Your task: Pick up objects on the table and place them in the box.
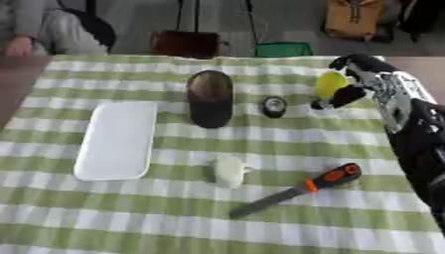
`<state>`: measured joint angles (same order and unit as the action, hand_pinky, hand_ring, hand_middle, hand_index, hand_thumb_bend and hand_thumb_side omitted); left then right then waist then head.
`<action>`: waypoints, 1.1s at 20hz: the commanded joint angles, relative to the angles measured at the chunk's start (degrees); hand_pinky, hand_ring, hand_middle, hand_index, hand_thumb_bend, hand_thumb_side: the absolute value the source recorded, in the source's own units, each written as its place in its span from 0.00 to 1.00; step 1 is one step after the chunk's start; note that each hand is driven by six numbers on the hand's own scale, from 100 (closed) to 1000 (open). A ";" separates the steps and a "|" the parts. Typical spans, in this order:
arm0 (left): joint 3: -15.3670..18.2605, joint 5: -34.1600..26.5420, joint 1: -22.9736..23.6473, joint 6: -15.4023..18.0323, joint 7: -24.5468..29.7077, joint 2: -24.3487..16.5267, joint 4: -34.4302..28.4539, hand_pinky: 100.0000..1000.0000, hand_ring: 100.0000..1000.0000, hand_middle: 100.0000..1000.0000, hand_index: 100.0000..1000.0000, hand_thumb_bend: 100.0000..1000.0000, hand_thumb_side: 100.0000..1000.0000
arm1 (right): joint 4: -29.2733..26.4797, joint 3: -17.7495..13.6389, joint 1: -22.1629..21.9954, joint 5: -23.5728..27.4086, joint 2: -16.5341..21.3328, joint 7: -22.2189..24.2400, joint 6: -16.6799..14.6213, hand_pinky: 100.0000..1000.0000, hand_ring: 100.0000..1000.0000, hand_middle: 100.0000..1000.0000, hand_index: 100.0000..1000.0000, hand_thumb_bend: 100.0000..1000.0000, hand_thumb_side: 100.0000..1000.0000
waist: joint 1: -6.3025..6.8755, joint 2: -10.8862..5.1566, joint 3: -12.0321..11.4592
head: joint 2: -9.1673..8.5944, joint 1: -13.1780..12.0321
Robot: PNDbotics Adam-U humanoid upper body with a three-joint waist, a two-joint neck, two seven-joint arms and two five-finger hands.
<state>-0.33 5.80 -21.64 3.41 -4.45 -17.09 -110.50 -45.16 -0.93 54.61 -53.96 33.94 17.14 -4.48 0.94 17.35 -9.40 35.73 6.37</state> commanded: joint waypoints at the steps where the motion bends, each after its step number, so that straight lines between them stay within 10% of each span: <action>1: 0.30 -0.13 -0.44 0.13 0.16 -0.91 -0.90 0.62 0.72 0.88 0.83 0.51 0.73 | -2.06 0.14 1.43 0.06 1.71 0.24 -0.19 0.68 0.78 0.82 0.89 0.71 0.33 | -0.06 -1.57 0.00 | -0.35 0.04; 13: 0.31 -0.12 -0.51 0.12 0.24 -0.93 -0.97 0.61 0.72 0.88 0.83 0.51 0.73 | -0.89 0.73 0.35 -0.81 1.65 3.84 -0.53 0.56 0.66 0.79 0.87 0.62 0.27 | 0.11 -1.58 -0.12 | -0.49 -0.10; 22: 0.34 -0.17 -0.53 0.15 0.20 -0.88 -1.02 0.61 0.72 0.88 0.83 0.51 0.74 | -0.98 0.82 -0.10 -0.63 1.68 4.39 -0.51 0.24 0.41 0.63 0.76 0.47 0.21 | 0.18 -1.61 0.04 | -0.67 -0.20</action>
<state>-0.33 5.80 -21.64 3.49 -4.33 -17.09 -110.50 -45.47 0.04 53.78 -54.45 34.00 21.62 -4.98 1.10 17.24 -9.40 35.73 6.32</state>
